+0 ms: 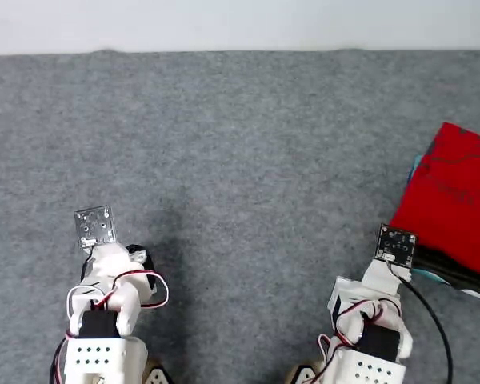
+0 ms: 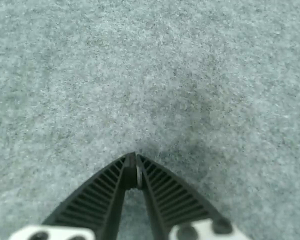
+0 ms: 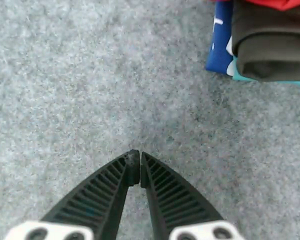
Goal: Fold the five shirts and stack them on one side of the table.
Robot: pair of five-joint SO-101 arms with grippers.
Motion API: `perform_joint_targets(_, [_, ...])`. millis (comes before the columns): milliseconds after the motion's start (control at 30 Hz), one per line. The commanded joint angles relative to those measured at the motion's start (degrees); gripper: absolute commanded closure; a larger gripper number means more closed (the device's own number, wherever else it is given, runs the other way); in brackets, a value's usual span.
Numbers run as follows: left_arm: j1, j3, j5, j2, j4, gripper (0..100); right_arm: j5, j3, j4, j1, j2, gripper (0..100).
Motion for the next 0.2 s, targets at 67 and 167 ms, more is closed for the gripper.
perform_joint_targets(67, [-0.44, -1.45, 0.44, -0.97, 0.18, 99, -0.35, 0.79, 0.31, 0.66, -0.40, 99.0])
perform_joint_targets(167, [-0.44, -1.45, 0.44, -0.97, 0.18, 99, -0.35, 0.79, 0.31, 0.66, -0.40, 99.0])
